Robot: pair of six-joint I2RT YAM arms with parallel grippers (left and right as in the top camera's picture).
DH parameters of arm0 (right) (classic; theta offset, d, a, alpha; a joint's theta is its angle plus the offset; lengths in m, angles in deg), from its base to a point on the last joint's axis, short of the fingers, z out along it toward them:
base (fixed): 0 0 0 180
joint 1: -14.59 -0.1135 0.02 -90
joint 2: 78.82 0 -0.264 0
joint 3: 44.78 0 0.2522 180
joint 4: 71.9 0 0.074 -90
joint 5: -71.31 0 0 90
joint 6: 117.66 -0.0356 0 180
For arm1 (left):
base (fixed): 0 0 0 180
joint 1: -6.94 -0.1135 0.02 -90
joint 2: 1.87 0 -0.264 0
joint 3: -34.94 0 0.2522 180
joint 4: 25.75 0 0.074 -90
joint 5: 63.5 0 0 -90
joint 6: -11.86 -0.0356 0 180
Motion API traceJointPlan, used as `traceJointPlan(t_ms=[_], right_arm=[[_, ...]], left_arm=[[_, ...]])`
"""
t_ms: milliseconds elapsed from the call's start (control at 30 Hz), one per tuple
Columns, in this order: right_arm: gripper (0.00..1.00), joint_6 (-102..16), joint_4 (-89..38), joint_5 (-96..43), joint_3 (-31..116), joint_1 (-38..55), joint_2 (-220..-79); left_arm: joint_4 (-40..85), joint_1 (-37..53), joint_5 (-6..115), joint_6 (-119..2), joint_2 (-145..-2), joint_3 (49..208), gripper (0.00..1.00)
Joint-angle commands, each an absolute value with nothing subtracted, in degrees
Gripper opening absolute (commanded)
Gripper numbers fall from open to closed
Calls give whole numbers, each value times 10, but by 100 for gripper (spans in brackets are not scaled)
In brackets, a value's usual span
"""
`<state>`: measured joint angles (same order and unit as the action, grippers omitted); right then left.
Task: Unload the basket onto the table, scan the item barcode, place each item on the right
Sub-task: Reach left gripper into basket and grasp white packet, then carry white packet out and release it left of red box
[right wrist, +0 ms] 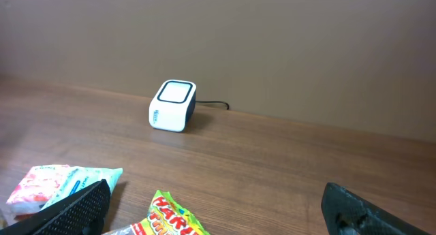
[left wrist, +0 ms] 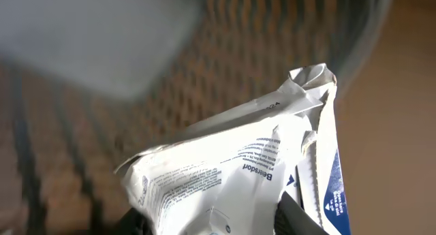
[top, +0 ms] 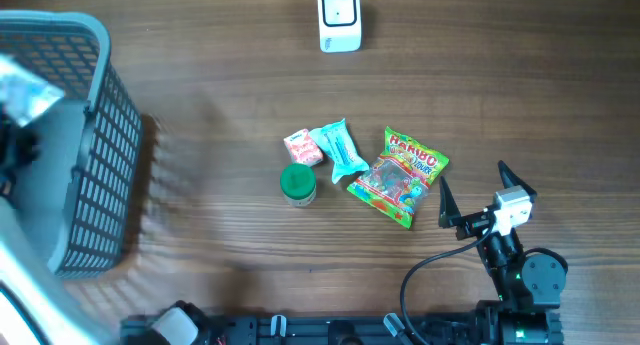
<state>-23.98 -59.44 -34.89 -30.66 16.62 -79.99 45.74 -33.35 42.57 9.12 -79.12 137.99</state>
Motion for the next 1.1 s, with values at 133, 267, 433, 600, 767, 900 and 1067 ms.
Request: traceJointPlan(t_ms=[133,267,433,600,767,900,1067], right_arm=[[100,-248,-595,-346,-307,164,-796],[100,-248,-595,-346,-307,164,-796],[100,-248,-595,-346,-307,164,-796],[100,-248,-595,-346,-307,164,-796],[100,-248,-595,-346,-307,164,-796],[100,-248,-595,-346,-307,164,-796],[100,-248,-595,-346,-307,164,-796]], left_arm=[[507,-12,412,50,-719,1380,34],[521,169,333,65,-763,1379,35],[561,299,191,65,-843,1379,41],[608,311,136,65,-911,1379,40],[574,311,135,65,-991,1379,41],[540,311,136,98,-1067,1379,45],[511,312,170,124,-1161,1379,46]])
